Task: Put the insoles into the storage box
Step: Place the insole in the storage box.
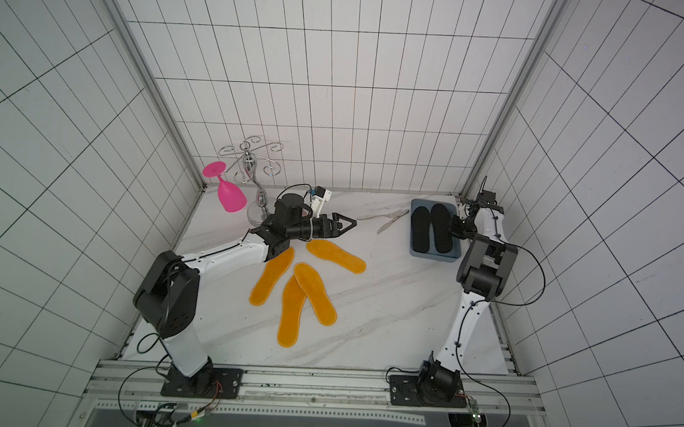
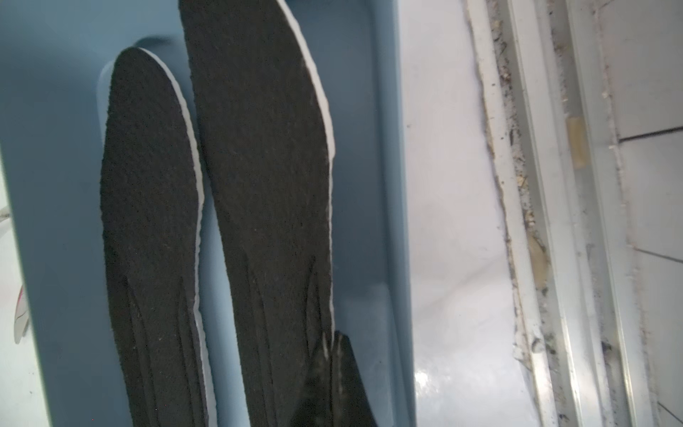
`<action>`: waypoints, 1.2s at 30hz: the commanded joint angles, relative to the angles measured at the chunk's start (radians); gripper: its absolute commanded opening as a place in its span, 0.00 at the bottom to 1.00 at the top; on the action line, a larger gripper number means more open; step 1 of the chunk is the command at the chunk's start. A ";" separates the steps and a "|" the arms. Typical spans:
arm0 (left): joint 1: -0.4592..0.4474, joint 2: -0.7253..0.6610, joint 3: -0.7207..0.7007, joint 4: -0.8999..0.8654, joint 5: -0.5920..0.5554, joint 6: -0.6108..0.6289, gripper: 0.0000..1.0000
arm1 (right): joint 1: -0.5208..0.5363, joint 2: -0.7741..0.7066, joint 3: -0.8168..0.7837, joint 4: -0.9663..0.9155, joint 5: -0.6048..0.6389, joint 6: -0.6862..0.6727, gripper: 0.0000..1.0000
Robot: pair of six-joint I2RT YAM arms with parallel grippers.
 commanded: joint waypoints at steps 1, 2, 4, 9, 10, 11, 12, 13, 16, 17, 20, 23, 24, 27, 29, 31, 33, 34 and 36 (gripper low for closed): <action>0.008 0.025 0.026 0.001 0.012 0.010 0.99 | -0.007 0.010 0.024 0.011 0.031 0.059 0.00; 0.009 0.027 0.028 0.000 0.013 0.010 0.99 | -0.006 0.007 0.024 0.011 0.037 0.070 0.00; 0.013 0.027 0.030 -0.004 0.015 0.012 0.99 | -0.006 0.001 0.018 0.010 0.042 0.087 0.00; 0.016 0.030 0.033 -0.013 0.015 0.020 0.99 | 0.000 -0.025 -0.022 0.015 0.048 0.101 0.00; 0.015 0.031 0.035 -0.021 0.015 0.027 0.99 | 0.002 -0.032 -0.032 0.017 0.056 0.102 0.00; 0.015 0.029 0.036 -0.029 0.014 0.033 0.99 | 0.002 -0.040 -0.044 0.024 0.062 0.108 0.00; 0.017 0.030 0.037 -0.034 0.014 0.036 0.99 | 0.002 -0.047 -0.054 0.029 0.066 0.115 0.00; 0.019 0.030 0.038 -0.036 0.016 0.039 0.99 | 0.002 -0.050 -0.061 0.033 0.071 0.122 0.00; 0.020 0.032 0.042 -0.042 0.020 0.040 0.99 | 0.002 -0.059 -0.069 0.035 0.076 0.140 0.00; 0.020 0.031 0.042 -0.043 0.020 0.040 0.99 | 0.003 -0.060 -0.070 0.035 0.074 0.144 0.00; 0.019 0.032 0.042 -0.042 0.021 0.041 0.99 | 0.006 -0.060 -0.070 0.035 0.074 0.150 0.00; 0.019 0.030 0.037 -0.044 0.020 0.041 0.99 | 0.009 -0.056 -0.067 0.033 0.082 0.136 0.04; 0.019 0.027 0.035 -0.045 0.020 0.042 0.99 | 0.009 -0.054 -0.064 0.027 0.086 0.130 0.07; 0.020 0.025 0.029 -0.044 0.018 0.040 0.99 | 0.011 -0.060 -0.062 0.019 0.098 0.122 0.16; 0.019 0.025 0.026 -0.042 0.020 0.039 0.99 | 0.014 -0.073 -0.067 0.022 0.117 0.119 0.22; 0.019 0.026 0.030 -0.042 0.020 0.039 0.99 | 0.018 -0.084 -0.064 0.025 0.135 0.117 0.26; 0.019 0.026 0.035 -0.045 0.020 0.041 0.99 | 0.020 -0.097 -0.061 0.031 0.148 0.119 0.30; 0.019 0.025 0.038 -0.047 0.020 0.043 0.99 | 0.021 -0.105 -0.059 0.034 0.154 0.123 0.32; 0.019 0.027 0.046 -0.053 0.020 0.046 0.99 | 0.023 -0.117 -0.051 0.036 0.163 0.130 0.34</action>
